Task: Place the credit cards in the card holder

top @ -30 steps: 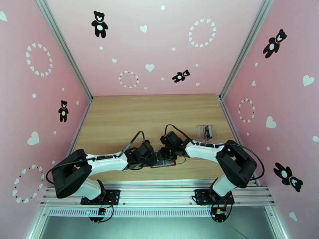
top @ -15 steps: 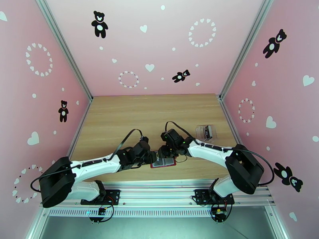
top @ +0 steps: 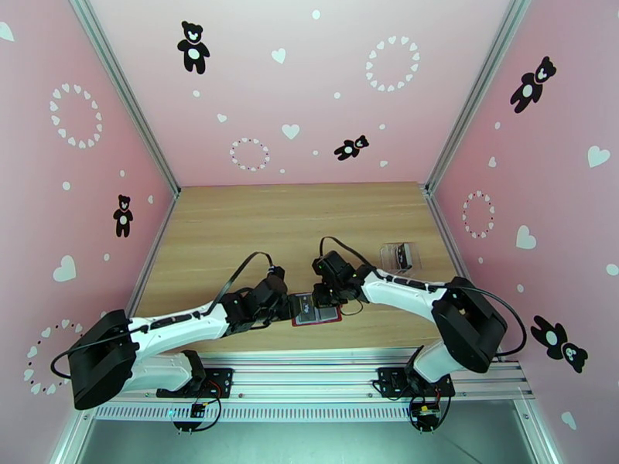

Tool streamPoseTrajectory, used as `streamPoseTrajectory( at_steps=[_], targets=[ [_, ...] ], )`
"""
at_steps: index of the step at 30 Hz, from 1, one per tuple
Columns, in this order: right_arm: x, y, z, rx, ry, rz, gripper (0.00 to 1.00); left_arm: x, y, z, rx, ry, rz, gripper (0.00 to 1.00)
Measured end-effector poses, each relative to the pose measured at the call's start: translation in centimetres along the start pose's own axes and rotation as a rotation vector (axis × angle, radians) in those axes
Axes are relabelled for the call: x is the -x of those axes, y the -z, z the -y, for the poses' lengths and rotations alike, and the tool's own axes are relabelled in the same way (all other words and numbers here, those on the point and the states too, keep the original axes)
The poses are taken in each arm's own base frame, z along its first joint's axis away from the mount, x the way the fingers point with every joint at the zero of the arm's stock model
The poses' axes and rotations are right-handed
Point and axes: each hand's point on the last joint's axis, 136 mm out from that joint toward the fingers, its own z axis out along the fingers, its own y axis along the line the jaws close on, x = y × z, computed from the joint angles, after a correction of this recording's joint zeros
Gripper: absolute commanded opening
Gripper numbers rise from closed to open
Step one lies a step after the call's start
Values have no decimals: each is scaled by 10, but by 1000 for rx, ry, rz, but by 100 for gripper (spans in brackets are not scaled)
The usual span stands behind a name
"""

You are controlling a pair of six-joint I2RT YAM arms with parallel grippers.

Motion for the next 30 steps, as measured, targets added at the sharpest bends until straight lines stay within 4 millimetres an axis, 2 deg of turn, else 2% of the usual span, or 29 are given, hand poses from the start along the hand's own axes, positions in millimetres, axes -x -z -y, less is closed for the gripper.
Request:
streamPoseTrajectory(
  at_steps=[8, 30],
  targets=[
    [0, -8, 3, -17, -2, -24, 17, -2, -4, -3, 12, -1, -8, 43],
    [-7, -21, 4, -42, 13, -61, 13, -3, -6, -4, 18, 0, -12, 43]
  ],
)
